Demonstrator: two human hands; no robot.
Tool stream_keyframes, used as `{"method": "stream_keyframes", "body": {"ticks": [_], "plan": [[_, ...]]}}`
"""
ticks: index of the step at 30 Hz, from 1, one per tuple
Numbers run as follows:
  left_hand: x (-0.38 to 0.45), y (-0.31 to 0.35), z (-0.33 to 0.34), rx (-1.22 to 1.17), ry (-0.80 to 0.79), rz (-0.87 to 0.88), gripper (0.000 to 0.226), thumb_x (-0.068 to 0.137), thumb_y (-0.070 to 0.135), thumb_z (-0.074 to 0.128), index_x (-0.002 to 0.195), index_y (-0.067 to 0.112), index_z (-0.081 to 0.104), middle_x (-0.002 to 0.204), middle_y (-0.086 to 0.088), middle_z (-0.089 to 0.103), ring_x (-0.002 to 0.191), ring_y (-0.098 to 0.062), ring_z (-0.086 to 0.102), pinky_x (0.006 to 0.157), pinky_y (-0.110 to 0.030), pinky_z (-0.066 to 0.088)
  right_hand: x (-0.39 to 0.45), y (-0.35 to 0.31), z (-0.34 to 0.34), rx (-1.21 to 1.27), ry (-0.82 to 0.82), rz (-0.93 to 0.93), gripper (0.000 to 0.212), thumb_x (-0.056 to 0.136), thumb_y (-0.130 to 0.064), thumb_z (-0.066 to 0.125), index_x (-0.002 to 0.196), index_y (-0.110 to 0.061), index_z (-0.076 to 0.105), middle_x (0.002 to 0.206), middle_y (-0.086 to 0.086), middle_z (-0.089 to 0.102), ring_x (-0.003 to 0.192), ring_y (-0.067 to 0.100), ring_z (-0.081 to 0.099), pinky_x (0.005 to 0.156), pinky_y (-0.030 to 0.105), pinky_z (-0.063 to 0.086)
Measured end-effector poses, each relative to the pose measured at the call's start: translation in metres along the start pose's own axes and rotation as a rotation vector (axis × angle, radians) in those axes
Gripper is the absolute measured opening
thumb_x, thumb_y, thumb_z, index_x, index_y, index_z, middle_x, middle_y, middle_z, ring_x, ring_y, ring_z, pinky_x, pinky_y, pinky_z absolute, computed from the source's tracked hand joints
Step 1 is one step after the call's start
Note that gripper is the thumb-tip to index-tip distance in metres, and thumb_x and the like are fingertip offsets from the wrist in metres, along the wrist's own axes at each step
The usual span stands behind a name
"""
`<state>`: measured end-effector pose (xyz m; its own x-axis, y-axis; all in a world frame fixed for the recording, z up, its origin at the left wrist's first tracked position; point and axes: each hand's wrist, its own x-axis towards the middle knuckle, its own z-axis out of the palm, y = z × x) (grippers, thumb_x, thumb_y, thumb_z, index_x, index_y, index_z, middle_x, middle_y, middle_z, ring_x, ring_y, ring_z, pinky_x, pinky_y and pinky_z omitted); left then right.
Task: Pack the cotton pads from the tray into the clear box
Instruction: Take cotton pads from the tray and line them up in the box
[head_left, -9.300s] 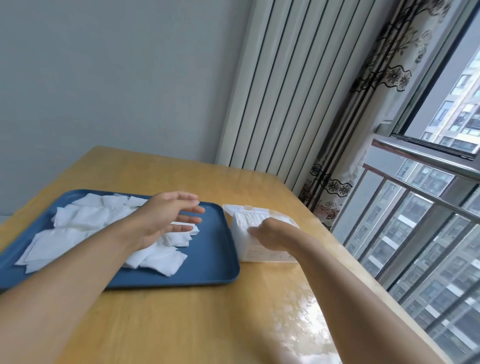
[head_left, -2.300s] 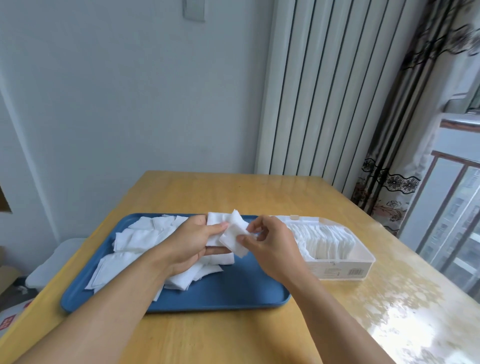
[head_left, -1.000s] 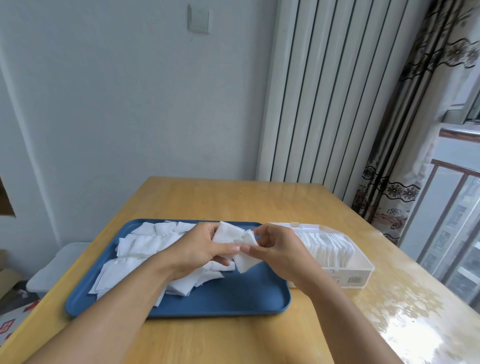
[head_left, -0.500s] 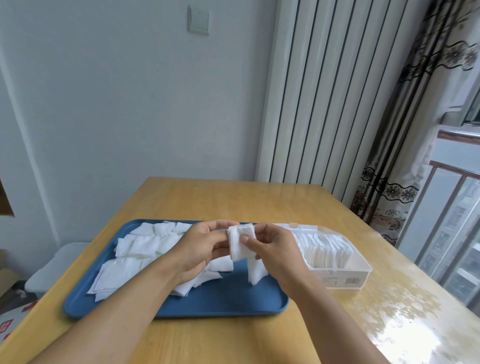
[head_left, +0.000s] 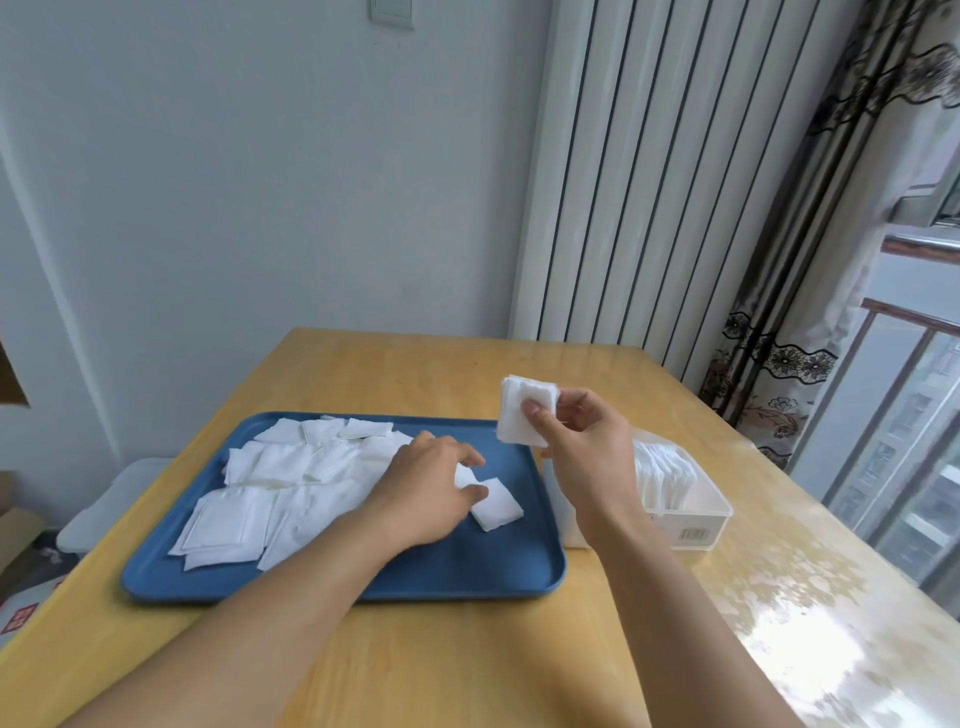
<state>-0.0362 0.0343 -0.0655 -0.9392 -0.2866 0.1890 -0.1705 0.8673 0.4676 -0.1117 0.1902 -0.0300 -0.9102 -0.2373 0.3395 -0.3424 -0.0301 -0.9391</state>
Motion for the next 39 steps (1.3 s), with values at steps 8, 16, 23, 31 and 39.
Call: {"method": "stream_keyframes", "body": {"ticks": [8,16,23,31,39], "plan": [[0.045,0.026,-0.007,0.374,-0.447,-0.110,0.055,0.085,0.056,0.072,0.131,0.027,0.063,0.171,0.000,0.003,0.156,-0.025,-0.019,0.124,-0.041,-0.002,0.005,0.011,-0.002,-0.065,0.033,0.003,0.006,0.089,-0.027,0.075,0.091,-0.027,0.070,0.081,-0.014,0.073,0.074,0.000,0.067,0.071,0.031,0.057],[0.030,0.022,-0.007,-0.197,-0.146,-0.055,0.012,0.086,0.024,0.075,0.084,0.024,0.063,0.127,0.002,0.067,0.117,-0.014,0.062,0.099,-0.025,0.049,0.003,0.008,-0.004,-0.076,0.060,-0.039,0.004,0.090,-0.026,0.073,0.090,-0.025,0.069,0.083,-0.013,0.073,0.075,0.001,0.066,0.069,0.024,0.053],[0.002,-0.002,-0.024,-0.883,0.257,-0.314,0.030,0.084,0.006,0.079,0.107,0.019,0.066,0.090,-0.005,0.077,0.077,-0.020,0.073,0.061,-0.023,0.055,-0.002,0.001,-0.002,0.009,-0.089,-0.012,0.006,0.090,-0.027,0.075,0.095,-0.024,0.072,0.084,-0.009,0.074,0.077,0.002,0.067,0.067,0.015,0.049],[-0.005,-0.019,-0.024,-0.998,0.116,-0.326,0.020,0.085,-0.005,0.067,0.077,0.012,0.075,0.063,0.005,0.063,0.058,-0.006,0.051,0.060,-0.017,0.041,-0.015,0.001,0.014,-0.059,-0.437,-0.008,0.013,0.093,-0.025,0.074,0.099,-0.013,0.071,0.087,0.004,0.077,0.068,0.010,0.060,0.060,0.028,0.048],[-0.005,-0.010,-0.028,-1.302,-0.083,-0.170,0.028,0.104,0.003,0.046,0.113,-0.007,0.071,0.117,-0.023,0.072,0.110,-0.031,0.070,0.103,-0.039,0.053,-0.014,0.009,0.016,-0.054,-0.297,0.057,0.008,0.091,-0.025,0.076,0.094,-0.020,0.070,0.077,-0.005,0.075,0.057,0.001,0.057,0.056,0.024,0.047]]}}
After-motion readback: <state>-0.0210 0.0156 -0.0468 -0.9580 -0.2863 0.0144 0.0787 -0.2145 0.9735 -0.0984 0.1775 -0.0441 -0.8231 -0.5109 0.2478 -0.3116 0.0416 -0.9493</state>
